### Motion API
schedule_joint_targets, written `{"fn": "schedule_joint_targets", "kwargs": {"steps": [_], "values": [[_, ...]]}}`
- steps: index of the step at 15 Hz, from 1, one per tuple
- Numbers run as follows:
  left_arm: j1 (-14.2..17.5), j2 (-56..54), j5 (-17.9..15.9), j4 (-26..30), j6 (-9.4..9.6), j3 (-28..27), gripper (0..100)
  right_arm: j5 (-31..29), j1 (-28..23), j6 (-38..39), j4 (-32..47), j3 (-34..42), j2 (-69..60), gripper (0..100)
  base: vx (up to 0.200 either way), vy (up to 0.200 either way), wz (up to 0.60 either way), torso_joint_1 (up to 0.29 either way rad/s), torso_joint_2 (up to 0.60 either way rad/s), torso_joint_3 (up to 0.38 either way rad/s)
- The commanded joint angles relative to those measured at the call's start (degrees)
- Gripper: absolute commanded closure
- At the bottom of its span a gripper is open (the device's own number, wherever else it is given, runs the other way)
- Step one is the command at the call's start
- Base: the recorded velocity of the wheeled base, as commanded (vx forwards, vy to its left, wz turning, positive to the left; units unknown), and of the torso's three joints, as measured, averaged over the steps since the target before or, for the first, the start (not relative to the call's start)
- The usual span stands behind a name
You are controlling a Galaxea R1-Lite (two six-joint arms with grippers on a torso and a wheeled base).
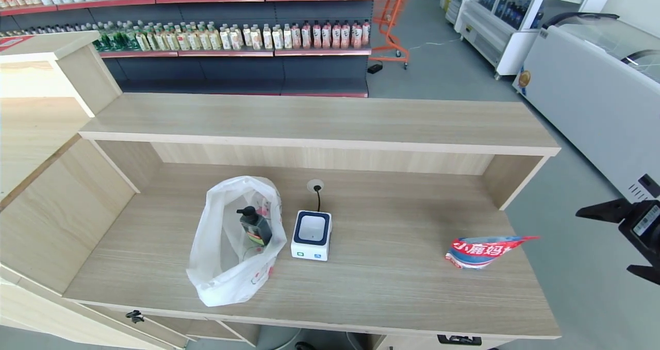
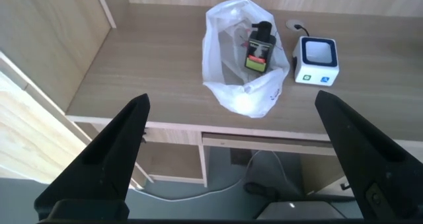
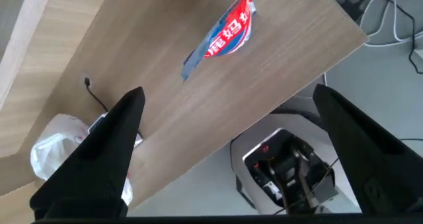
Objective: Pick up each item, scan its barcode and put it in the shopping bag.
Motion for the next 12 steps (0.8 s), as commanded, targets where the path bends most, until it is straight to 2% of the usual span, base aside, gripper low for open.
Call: {"fn": "schedule_joint_targets", "kwargs": {"steps": [1, 6, 8, 12], "values": [[0.1, 0.0, 0.0, 0.0, 0.02, 0.0, 0, -1.4, -3.2, 0.1, 0.1, -1.1, 8.8, 0, 0.0, 0.0, 0.0, 0.0, 0.0, 0.0], [0.1, 0.0, 0.0, 0.0, 0.02, 0.0, 0, -4.9, -4.7, -0.5, -0.5, -6.6, 22.0, 0, 0.0, 0.0, 0.0, 0.0, 0.0, 0.0], [0.1, 0.0, 0.0, 0.0, 0.02, 0.0, 0, -5.7, -4.5, -0.1, -3.5, -8.0, 30.1, 0, 0.0, 0.0, 0.0, 0.0, 0.0, 0.0], [0.1, 0.0, 0.0, 0.0, 0.02, 0.0, 0, -5.7, -0.1, -1.5, -10.4, -10.7, 40.9, 0, 0.0, 0.0, 0.0, 0.0, 0.0, 0.0]]}}
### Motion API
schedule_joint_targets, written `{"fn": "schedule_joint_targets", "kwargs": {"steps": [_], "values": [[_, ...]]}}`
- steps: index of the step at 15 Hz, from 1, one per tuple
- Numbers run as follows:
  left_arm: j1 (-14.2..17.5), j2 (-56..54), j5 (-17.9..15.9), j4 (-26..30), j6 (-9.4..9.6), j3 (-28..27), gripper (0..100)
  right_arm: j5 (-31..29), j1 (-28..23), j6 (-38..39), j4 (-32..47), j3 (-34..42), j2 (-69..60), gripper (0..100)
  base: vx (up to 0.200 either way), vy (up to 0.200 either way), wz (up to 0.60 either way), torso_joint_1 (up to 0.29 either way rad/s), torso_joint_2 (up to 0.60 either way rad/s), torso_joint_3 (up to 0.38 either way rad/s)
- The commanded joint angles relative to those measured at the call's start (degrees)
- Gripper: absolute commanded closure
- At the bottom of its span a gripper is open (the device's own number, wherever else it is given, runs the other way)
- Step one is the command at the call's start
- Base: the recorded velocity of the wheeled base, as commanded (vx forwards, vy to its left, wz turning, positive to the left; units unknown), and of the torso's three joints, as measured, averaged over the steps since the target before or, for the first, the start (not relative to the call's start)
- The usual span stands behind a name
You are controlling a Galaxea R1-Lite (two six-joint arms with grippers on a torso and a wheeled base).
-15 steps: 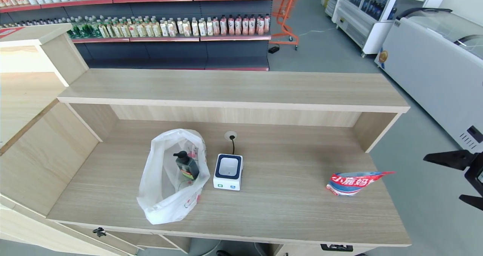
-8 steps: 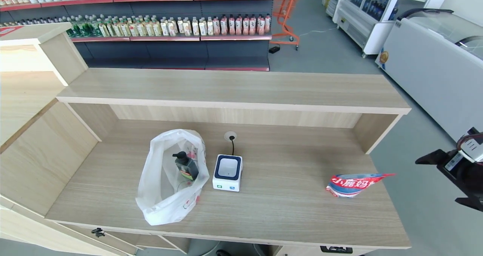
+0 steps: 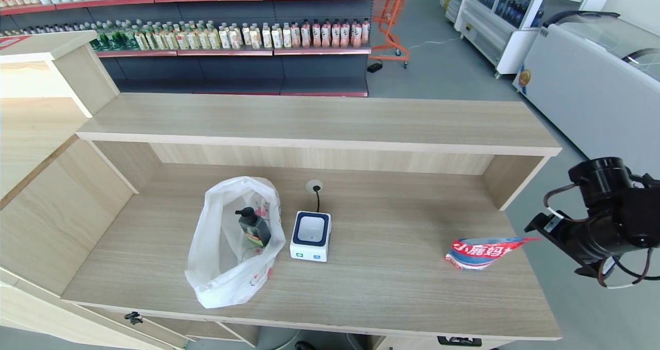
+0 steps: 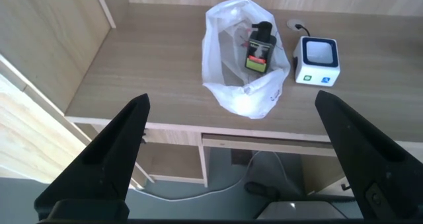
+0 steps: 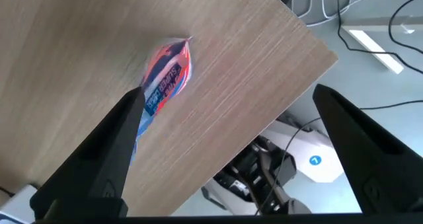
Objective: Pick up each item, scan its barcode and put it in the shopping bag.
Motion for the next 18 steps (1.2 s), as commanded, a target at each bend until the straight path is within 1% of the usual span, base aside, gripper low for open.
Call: {"fn": "schedule_joint_targets", "kwargs": {"steps": [1, 3, 7, 12, 13, 15, 18], "values": [[0.0, 0.0, 0.0, 0.0, 0.02, 0.0, 0, 0.0, 3.4, -0.7, -2.8, -3.2, 9.1, 0, 0.0, 0.0, 0.0, 0.0, 0.0, 0.0], [0.0, 0.0, 0.0, 0.0, -0.07, 0.0, 0, 0.3, 5.3, -0.8, -4.8, -6.3, 12.5, 0, 0.0, 0.0, 0.0, 0.0, 0.0, 0.0], [0.0, 0.0, 0.0, 0.0, -0.07, 0.0, 0, 0.2, 7.5, -0.8, -5.6, -10.5, 18.7, 0, 0.0, 0.0, 0.0, 0.0, 0.0, 0.0], [0.0, 0.0, 0.0, 0.0, 0.02, 0.0, 0, -0.1, 7.5, -1.4, -10.6, -11.5, 23.6, 0, 0.0, 0.0, 0.0, 0.0, 0.0, 0.0], [0.0, 0.0, 0.0, 0.0, 0.02, 0.0, 0, -0.2, 7.6, -1.7, -11.6, -11.2, 23.8, 100, 0.0, 0.0, 0.0, 0.0, 0.0, 0.0], [0.0, 0.0, 0.0, 0.0, 0.02, 0.0, 0, -0.1, 7.5, -2.4, -12.3, -11.7, 23.7, 100, 0.0, 0.0, 0.0, 0.0, 0.0, 0.0], [0.0, 0.0, 0.0, 0.0, 0.02, 0.0, 0, -0.7, 7.5, -8.2, -12.2, -11.0, 23.4, 100, 0.0, 0.0, 0.0, 0.0, 0.0, 0.0]]}}
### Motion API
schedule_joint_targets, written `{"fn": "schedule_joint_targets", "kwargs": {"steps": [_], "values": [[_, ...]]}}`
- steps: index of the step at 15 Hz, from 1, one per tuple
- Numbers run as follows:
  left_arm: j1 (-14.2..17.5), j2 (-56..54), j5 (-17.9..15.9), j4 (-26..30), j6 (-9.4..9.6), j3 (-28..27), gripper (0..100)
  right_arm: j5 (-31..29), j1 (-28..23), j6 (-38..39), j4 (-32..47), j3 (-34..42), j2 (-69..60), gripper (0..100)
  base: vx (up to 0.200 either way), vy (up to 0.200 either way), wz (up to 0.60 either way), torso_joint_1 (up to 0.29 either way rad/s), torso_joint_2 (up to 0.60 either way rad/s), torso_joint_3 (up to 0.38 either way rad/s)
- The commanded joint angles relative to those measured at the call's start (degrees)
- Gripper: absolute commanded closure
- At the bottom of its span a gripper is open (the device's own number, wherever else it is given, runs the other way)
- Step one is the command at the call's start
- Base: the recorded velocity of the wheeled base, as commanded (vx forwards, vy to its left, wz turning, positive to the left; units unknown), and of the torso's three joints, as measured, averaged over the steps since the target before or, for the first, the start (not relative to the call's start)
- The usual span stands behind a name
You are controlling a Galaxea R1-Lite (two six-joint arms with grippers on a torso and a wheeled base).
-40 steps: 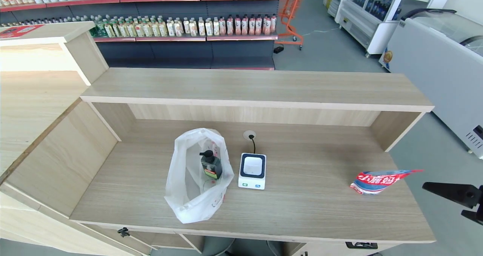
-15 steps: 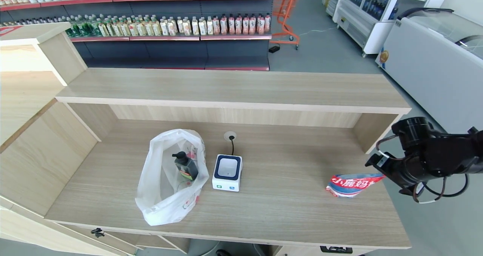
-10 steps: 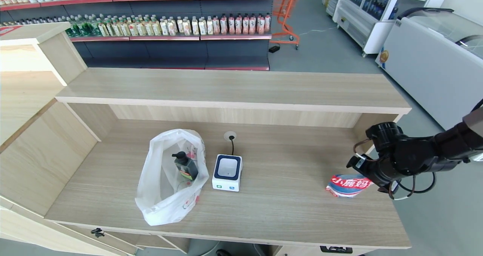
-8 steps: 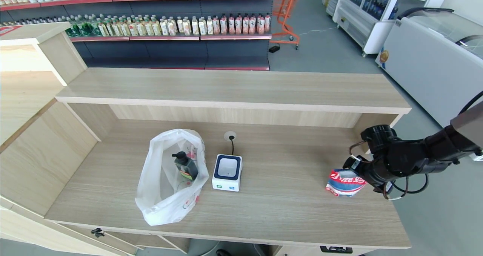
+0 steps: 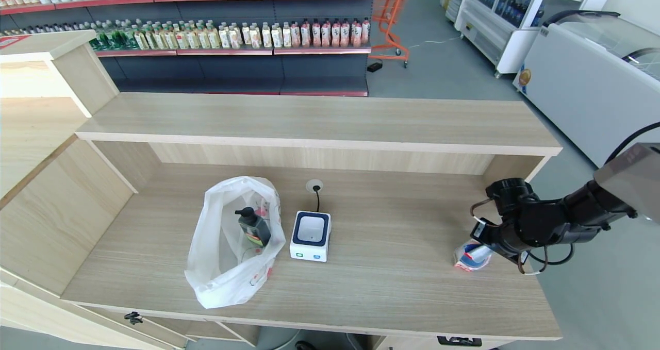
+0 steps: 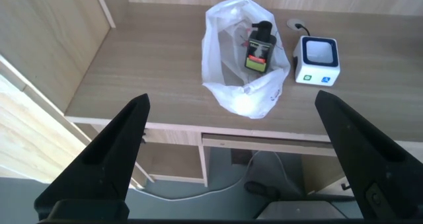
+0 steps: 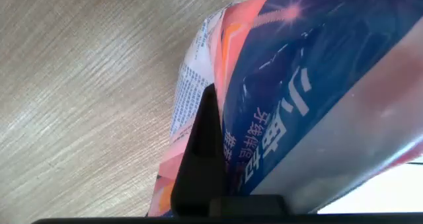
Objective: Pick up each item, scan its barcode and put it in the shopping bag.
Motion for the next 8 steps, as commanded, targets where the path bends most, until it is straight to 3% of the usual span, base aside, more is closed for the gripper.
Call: {"fn": "schedule_joint_targets", "kwargs": {"steps": [1, 5, 8], "values": [[0.0, 0.0, 0.0, 0.0, 0.02, 0.0, 0, -0.5, 0.0, -1.3, 0.0, 0.0, -0.1, 100, 0.0, 0.0, 0.0, 0.0, 0.0, 0.0], [0.0, 0.0, 0.0, 0.0, -0.07, 0.0, 0, -0.6, 1.2, -5.5, -0.1, 3.5, -6.3, 100, 0.0, 0.0, 0.0, 0.0, 0.0, 0.0], [0.0, 0.0, 0.0, 0.0, -0.07, 0.0, 0, 19.6, 5.2, -6.3, -2.3, 10.3, -23.9, 100, 0.0, 0.0, 0.0, 0.0, 0.0, 0.0]]}}
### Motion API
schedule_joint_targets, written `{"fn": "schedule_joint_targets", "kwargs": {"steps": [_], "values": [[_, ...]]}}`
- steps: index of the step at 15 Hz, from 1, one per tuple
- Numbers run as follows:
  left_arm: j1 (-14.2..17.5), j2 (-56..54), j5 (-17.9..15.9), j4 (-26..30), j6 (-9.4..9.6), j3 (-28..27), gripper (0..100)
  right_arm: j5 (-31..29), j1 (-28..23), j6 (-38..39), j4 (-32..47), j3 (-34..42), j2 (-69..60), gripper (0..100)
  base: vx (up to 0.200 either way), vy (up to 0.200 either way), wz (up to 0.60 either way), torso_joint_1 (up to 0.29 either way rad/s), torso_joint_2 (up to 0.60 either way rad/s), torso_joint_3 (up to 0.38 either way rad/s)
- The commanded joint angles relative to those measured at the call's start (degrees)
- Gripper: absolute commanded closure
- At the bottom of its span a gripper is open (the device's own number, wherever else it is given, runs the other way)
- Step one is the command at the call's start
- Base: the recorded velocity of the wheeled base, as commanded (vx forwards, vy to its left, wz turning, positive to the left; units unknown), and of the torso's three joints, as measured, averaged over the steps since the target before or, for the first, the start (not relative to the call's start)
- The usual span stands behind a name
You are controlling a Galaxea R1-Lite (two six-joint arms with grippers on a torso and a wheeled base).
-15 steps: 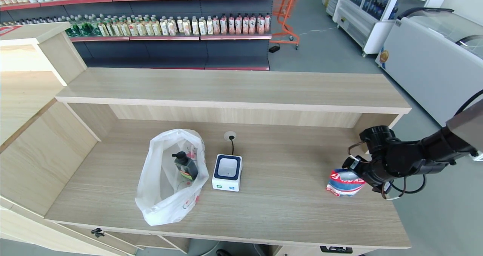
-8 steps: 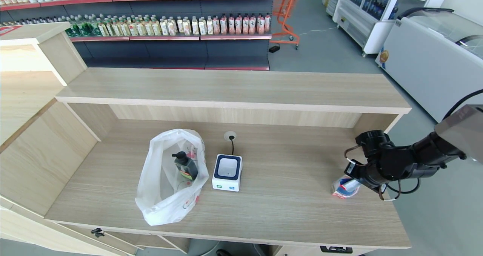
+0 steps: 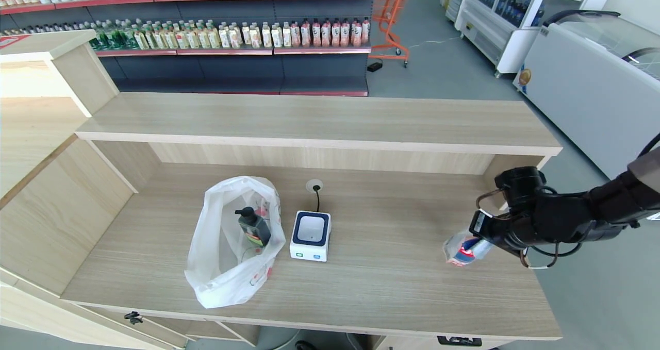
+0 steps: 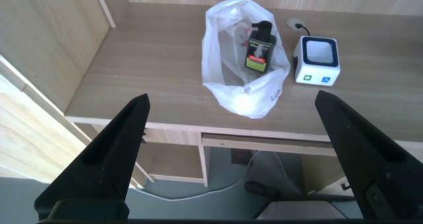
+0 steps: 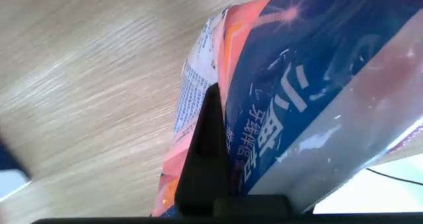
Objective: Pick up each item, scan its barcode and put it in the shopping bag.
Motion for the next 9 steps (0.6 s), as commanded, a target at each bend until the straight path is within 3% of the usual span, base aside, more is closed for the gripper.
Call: {"fn": "schedule_joint_targets", "kwargs": {"steps": [1, 2, 3, 4, 7, 9], "values": [[0.0, 0.0, 0.0, 0.0, -0.07, 0.0, 0, 19.6, 3.3, -0.7, -3.8, 7.8, -20.0, 100, 0.0, 0.0, 0.0, 0.0, 0.0, 0.0], [0.0, 0.0, 0.0, 0.0, 0.02, 0.0, 0, 27.3, 3.1, -0.7, -7.6, 10.5, -24.7, 100, 0.0, 0.0, 0.0, 0.0, 0.0, 0.0], [-0.1, 0.0, 0.0, 0.0, 0.02, 0.0, 0, 30.6, 2.8, -0.6, -10.3, 11.9, -26.2, 100, 0.0, 0.0, 0.0, 0.0, 0.0, 0.0], [0.0, 0.0, 0.0, 0.0, 0.02, 0.0, 0, 39.2, 2.2, -0.6, -19.4, 17.1, -29.2, 100, 0.0, 0.0, 0.0, 0.0, 0.0, 0.0], [0.0, 0.0, 0.0, 0.0, 0.02, 0.0, 0, 44.9, 5.7, -5.3, -20.4, 18.1, -33.5, 100, 0.0, 0.0, 0.0, 0.0, 0.0, 0.0], [0.0, 0.0, 0.0, 0.0, 0.02, 0.0, 0, 47.8, 9.1, -13.0, -20.4, 19.3, -34.6, 100, 0.0, 0.0, 0.0, 0.0, 0.0, 0.0]]}}
